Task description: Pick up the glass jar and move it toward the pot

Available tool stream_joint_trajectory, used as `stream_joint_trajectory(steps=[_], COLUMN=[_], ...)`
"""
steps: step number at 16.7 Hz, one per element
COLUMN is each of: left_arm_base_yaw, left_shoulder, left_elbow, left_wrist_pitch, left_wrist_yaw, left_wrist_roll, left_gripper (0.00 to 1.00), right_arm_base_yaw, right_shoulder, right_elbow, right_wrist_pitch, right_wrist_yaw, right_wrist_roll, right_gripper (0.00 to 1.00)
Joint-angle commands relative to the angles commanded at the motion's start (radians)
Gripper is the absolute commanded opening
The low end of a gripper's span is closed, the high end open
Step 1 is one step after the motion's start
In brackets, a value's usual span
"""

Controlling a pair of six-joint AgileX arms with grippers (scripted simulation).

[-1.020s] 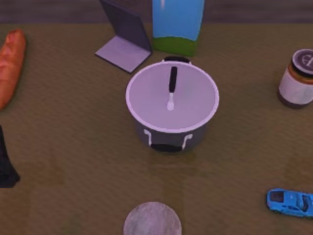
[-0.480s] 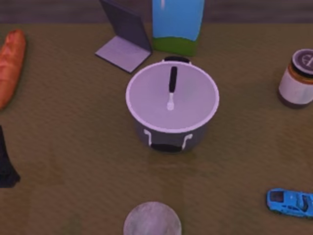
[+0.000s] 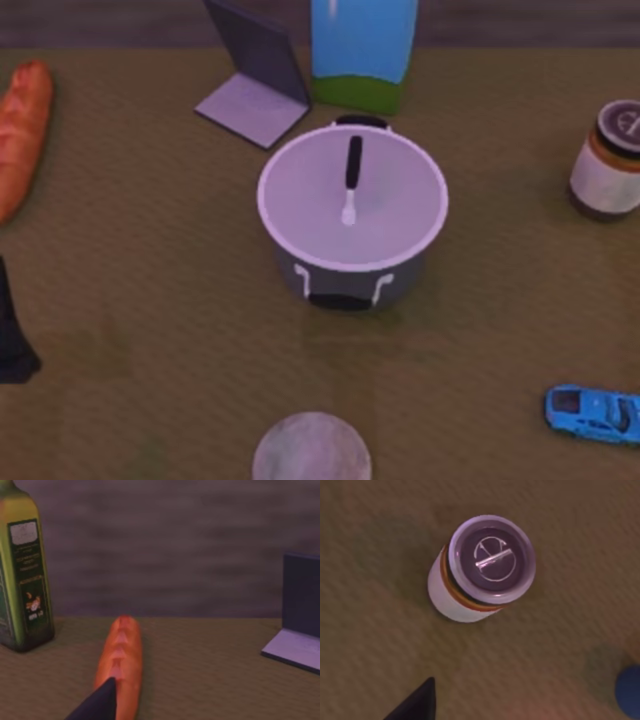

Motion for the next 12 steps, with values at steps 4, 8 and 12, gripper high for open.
stream_joint_trajectory(steps=[4, 8, 12], left_arm_base_yaw=[0.000, 0.000, 0.000], left_shoulder=[0.000, 0.000, 0.000], left_elbow=[0.000, 0.000, 0.000], left_wrist_pitch=[0.000, 0.000, 0.000], left_wrist_yaw=[0.000, 0.000, 0.000], left_wrist_roll=[0.000, 0.000, 0.000], left_gripper=[1.00, 1.00, 1.00], right_arm_base_yaw=[0.004, 0.009, 0.012], right_shoulder=[0.388, 0.731, 0.998], right_elbow=[0.405, 0.765, 1.047], right_wrist_pitch=[-0.235, -0.444, -0.606], right_wrist_yaw=[0.000, 0.000, -0.001], right_wrist_roll=[-0.127, -0.241, -0.328], right_gripper=[1.00, 1.00, 1.00])
